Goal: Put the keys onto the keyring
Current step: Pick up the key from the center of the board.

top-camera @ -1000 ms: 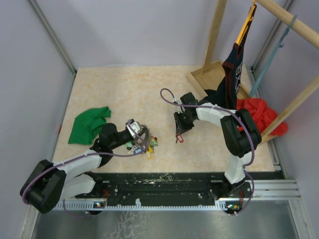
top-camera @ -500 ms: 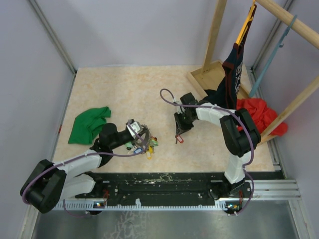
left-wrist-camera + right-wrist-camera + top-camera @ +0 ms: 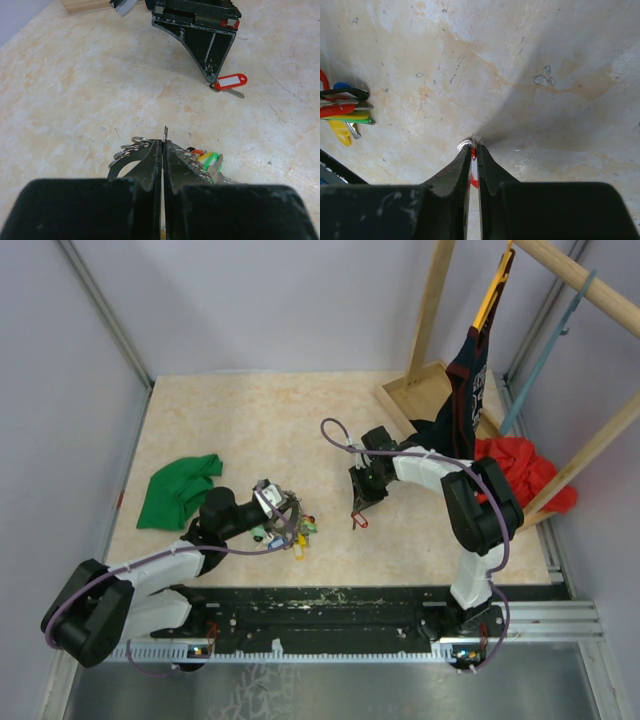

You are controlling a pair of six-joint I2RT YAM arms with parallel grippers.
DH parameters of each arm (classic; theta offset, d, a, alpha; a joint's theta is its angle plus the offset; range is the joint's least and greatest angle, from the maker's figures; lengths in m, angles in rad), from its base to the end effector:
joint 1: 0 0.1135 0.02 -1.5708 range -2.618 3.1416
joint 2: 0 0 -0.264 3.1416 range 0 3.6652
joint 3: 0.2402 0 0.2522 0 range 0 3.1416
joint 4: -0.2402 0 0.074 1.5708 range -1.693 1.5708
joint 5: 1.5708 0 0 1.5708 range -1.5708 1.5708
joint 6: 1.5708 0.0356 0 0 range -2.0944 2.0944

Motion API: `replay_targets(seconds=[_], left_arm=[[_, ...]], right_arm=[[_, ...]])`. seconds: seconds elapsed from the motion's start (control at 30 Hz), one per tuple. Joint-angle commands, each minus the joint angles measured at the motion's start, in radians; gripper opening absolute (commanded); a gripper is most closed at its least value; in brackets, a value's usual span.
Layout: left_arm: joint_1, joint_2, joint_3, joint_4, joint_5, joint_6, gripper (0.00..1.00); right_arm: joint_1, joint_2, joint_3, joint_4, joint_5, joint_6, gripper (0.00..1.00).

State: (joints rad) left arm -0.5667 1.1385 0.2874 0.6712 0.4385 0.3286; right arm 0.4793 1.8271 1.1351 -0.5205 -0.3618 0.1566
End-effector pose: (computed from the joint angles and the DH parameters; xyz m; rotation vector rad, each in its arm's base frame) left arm 0.1779 -0.1311 0.1895 1.0427 1.4256 -0.5563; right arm 0.3060 0.1733 0.1583 -0.5496 2.7908 0.6548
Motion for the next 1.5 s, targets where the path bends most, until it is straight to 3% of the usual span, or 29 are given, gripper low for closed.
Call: replay_targets(seconds=[0.0, 0.63, 0.9, 1.13, 1.47], left_arm=[[0.002, 0.005, 0.029, 0.015, 0.020, -0.014, 0.00], [0.002, 0.013, 0.033, 0.014, 0.022, -0.018, 0.00], [0.002, 0.015, 0.035, 0.014, 0.022, -0.019, 0.00], [0.002, 0.002, 0.029, 0.016, 0.024, -0.019, 0.00], [0.002, -0.037, 0.013, 0.028, 0.045, -0.002, 0.00]], right_arm=[[0.004, -0.028, 0.022, -0.007, -0.004, -0.014, 0.10], [0.047, 0.009, 0.036, -0.019, 0.039, -0.018, 0.12], [0.068, -0.010, 0.035, -0.034, 0.073, -0.039, 0.00], [0.125, -0.125, -0.004, 0.020, 0.168, -0.153, 0.00], [0.148, -0.438, -0.208, 0.311, 0.090, -0.273, 0.00]])
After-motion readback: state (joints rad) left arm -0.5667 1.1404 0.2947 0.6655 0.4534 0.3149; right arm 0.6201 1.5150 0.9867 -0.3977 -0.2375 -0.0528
